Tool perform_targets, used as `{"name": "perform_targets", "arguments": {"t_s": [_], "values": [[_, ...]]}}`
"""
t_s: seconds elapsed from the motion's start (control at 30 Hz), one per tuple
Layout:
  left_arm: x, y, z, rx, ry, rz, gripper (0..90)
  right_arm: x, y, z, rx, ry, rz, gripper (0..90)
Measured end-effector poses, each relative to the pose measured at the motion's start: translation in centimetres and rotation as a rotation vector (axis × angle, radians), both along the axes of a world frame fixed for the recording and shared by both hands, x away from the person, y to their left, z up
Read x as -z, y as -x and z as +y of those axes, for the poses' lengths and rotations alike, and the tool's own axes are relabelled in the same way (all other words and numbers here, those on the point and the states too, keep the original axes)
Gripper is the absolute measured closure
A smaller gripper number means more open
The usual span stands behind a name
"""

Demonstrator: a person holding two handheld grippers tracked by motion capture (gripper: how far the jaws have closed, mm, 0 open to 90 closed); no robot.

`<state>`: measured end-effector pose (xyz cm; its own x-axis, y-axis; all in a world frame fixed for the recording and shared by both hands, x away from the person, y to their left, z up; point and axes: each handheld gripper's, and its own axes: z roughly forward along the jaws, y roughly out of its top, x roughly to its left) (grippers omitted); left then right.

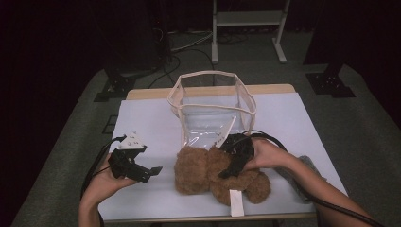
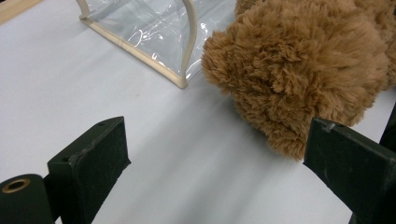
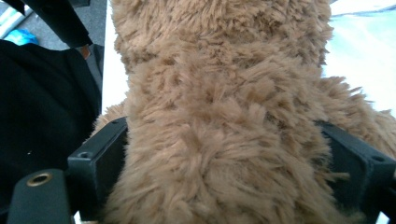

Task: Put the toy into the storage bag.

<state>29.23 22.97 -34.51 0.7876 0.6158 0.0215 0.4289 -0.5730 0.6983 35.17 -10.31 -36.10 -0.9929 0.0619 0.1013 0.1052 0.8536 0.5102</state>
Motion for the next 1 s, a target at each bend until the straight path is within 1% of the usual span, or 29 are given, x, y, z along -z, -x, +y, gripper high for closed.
{"name": "perform_targets", "arguments": {"t_s": [0.2, 0.4, 0.47, 0.57, 0.67, 0.83, 1.0], "values": [[0.1, 0.0, 0.0, -0.003, 0.001, 0.004, 5.4, 0.6, 0.1, -0.1, 0.02, 0.013, -0.017, 13.0], [0.2, 0.0, 0.0, -0.001, -0.004, 0.006, 5.4, 1.4, 0.1, 0.1, 0.04, 0.034, -0.01, 15.5], [0.1, 0.0, 0.1, -0.003, -0.004, 0.006, 5.4, 1.5, 0.1, 0.0, 0.046, 0.032, -0.004, 19.4], [0.1, 0.0, 0.2, -0.009, 0.001, 0.004, 5.4, 1.5, -0.1, -0.1, 0.051, 0.029, 0.006, 22.9], [0.1, 0.1, 0.3, -0.009, 0.001, 0.003, 5.4, 1.5, -0.2, -0.2, 0.041, 0.03, 0.014, 28.3], [0.1, 0.0, 0.3, -0.009, 0.0, 0.005, 5.4, 1.5, -0.5, -0.3, 0.039, 0.036, 0.038, 34.6], [0.1, 0.0, 0.3, -0.011, 0.0, 0.006, 5.4, 1.3, -0.4, -0.2, 0.03, 0.044, 0.034, 36.4]]}}
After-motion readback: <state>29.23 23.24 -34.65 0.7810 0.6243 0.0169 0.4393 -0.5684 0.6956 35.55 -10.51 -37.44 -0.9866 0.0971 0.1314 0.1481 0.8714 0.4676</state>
